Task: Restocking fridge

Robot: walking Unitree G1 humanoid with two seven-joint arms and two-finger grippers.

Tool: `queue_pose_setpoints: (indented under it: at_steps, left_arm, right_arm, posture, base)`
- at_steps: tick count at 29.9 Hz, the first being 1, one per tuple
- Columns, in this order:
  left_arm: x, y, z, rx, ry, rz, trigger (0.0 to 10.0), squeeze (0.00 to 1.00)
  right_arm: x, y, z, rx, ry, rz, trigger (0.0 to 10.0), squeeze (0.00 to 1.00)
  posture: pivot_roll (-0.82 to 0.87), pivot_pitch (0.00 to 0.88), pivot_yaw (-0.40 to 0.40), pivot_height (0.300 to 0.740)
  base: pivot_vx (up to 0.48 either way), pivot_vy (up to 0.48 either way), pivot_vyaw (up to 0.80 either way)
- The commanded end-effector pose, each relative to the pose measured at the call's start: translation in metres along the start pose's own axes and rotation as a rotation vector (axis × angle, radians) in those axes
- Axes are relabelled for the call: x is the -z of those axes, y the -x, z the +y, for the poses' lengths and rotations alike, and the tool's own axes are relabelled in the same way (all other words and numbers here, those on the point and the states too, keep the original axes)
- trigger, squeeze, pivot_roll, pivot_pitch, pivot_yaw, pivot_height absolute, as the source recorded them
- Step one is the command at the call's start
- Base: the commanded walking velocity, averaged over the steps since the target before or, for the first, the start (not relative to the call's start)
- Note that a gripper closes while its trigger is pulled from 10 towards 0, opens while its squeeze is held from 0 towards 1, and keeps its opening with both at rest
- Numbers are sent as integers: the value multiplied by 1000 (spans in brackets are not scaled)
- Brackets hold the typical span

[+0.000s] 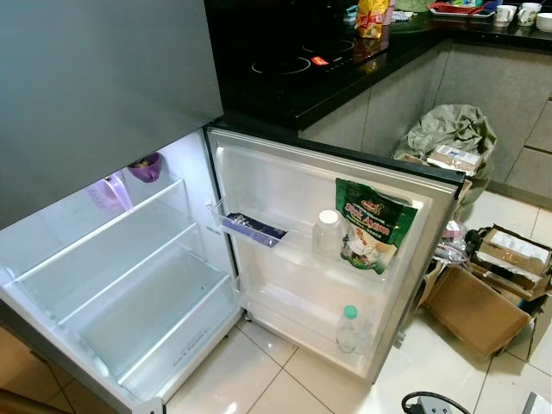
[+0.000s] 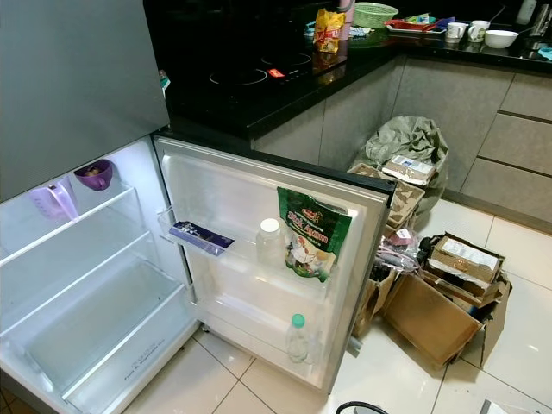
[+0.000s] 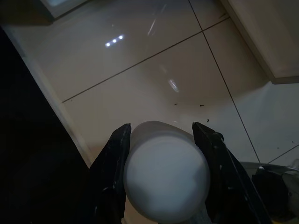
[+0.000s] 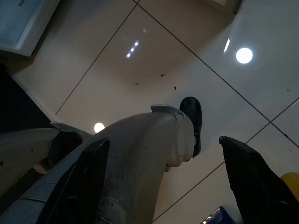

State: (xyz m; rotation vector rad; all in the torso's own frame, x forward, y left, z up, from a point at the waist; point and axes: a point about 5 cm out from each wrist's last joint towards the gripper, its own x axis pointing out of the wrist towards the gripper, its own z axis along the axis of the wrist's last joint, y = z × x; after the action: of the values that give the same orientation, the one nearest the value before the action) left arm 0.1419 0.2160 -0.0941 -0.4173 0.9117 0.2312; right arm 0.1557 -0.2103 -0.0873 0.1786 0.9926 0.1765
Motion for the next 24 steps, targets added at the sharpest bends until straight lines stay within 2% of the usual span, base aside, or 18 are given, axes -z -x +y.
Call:
queue_pose_setpoints:
  at_steps: [1, 24]
  left_arm:
    - [4, 1, 1, -11, 5, 5, 10000, 0]
    - [6, 1, -1, -11, 10, 12, 10000, 0]
  right_arm:
    - [6, 1, -1, 7, -16, 15, 10000, 0]
    - [4, -1, 1, 8, -8, 33, 10000, 0]
  posture:
    - [-76, 31, 37, 740]
    - [-66, 7, 18, 740]
  base:
    - [0, 0, 0]
    - [0, 0, 0]
